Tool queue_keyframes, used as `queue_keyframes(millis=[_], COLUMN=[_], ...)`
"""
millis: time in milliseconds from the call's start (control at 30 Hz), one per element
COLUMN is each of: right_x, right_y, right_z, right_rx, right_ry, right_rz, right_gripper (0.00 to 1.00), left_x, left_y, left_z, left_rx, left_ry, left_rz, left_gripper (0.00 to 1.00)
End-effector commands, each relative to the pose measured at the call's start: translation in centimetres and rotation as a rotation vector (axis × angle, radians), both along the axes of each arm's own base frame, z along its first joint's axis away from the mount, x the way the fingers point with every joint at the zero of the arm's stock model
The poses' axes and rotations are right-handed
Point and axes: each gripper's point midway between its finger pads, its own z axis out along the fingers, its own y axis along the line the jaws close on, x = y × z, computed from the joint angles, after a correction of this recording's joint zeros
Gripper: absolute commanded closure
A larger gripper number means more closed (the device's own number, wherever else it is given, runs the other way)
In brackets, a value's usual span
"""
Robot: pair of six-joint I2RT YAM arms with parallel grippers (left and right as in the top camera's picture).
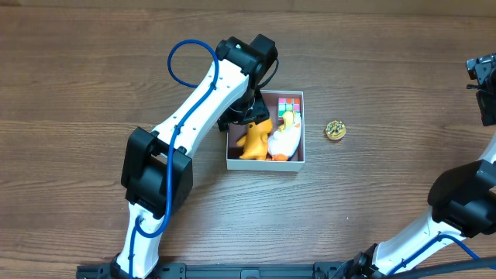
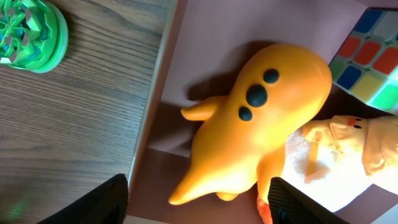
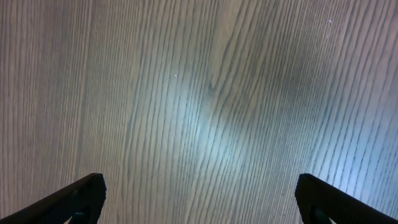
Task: Pack container
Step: 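Lower the held dinosaur into the box beside the duck, then open the left gripper to release the dinosaur in the box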
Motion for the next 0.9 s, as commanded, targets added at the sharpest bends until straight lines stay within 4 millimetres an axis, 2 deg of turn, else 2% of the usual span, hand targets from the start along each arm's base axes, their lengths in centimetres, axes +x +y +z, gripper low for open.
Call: queue_keyframes(millis=[0, 233, 367, 533, 567, 600, 667, 700, 733, 867], right_x=[-0.1, -0.1, -0.1, -0.1, -0.1, -0.1, -0.1, -0.1, -0.1, -0.1], right_y=[-0.2, -0.2, -0.2, -0.2, -0.2, -0.2, -0.2, -0.2, -0.2, -0.2], right_z=[-0.1, -0.1, -0.1, -0.1, -0.1, -0.1, -0.1, -0.1, -0.1, -0.1], right_rx=[-0.008, -0.008, -0.008, -0.008, -0.008, -0.008, -0.008, -0.008, -0.008, -0.008], right_ry=[0.01, 0.01, 0.01, 0.01, 0.01, 0.01, 0.01, 0.01, 0.01, 0.01], right_rz=[0.003, 0.003, 0.003, 0.003, 0.003, 0.003, 0.003, 0.003, 0.003, 0.003], right_gripper=[0.0, 0.0, 0.0, 0.0, 0.0, 0.0, 0.0, 0.0, 0.0, 0.0], left_x=[-0.1, 0.6, 0.6, 0.5, 0.5, 0.5, 0.3, 0.3, 0.3, 0.6], left_y=[-0.1, -0.8, -2.6, -3.7, -3.9, -4.1, -4.5, -4.6, -4.8, -5.2], left_z=[1.2, 1.2, 1.4, 1.5, 1.5, 1.5, 1.5, 1.5, 1.5, 1.6], left_rx=[-0.022, -0.056, -0.137, -0.156, -0.158, -0.16, -0.163, -0.164, -0.166, -0.173], left_ry=[-0.025, -0.054, -0.07, -0.089, -0.093, -0.096, -0.101, -0.103, -0.106, -0.127], left_rz=[-0.015, -0.118, -0.236, -0.262, -0.267, -0.271, -0.281, -0.283, -0.286, -0.302], left_gripper=[0.28, 0.29, 0.28, 0.29, 0.39, 0.53, 0.72, 0.87, 0.96, 0.96])
